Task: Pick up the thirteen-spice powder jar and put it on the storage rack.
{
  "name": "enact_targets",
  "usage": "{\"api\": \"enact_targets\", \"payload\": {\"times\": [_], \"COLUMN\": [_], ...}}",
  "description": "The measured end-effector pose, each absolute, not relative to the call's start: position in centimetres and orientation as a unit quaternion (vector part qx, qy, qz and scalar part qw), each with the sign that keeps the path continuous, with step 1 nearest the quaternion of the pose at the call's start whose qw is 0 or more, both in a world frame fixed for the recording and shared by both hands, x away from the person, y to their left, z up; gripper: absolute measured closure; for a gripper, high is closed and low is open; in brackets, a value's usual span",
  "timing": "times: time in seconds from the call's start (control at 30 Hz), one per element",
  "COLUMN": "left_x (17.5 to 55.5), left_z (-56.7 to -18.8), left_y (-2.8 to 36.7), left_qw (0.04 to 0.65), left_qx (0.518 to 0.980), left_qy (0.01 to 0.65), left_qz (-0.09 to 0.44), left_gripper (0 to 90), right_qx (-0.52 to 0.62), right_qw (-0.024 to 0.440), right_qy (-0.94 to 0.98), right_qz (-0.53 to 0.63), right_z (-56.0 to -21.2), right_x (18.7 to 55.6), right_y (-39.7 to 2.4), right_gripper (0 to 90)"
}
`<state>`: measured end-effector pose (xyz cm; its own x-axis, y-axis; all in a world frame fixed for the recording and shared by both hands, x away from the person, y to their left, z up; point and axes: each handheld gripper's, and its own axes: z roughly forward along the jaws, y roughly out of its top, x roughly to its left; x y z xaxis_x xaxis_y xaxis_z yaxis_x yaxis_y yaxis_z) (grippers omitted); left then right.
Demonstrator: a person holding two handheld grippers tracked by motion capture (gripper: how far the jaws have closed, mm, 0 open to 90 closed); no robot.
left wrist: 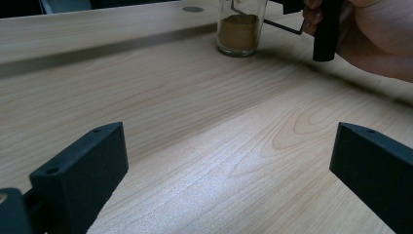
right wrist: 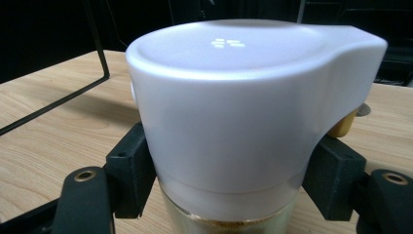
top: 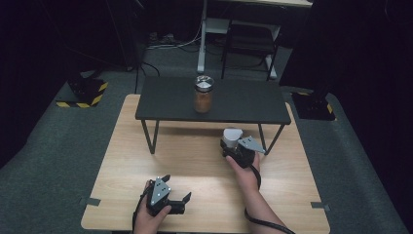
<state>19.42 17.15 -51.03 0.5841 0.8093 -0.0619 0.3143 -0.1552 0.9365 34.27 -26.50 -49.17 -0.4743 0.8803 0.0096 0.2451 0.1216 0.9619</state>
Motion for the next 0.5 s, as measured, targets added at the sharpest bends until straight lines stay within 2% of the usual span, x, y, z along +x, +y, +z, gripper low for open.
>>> {"api": "enact_targets", "payload": {"times": [0.5], "left_x": [19.4], "left_z": [-51.0], "left_y": [17.1], "left_qw": [0.520], "left_qx": [0.723], "left_qy": [0.387], "left_qz": [0.239], "left_gripper": [0.5], "right_qx": [0.384], "right_qw": [0.303], "right_qy": [0.687], "right_qz": [0.537], "right_z": [-48.1], "right_x": [32.0], "right_y": [-28.1], "right_gripper": [30.6]}}
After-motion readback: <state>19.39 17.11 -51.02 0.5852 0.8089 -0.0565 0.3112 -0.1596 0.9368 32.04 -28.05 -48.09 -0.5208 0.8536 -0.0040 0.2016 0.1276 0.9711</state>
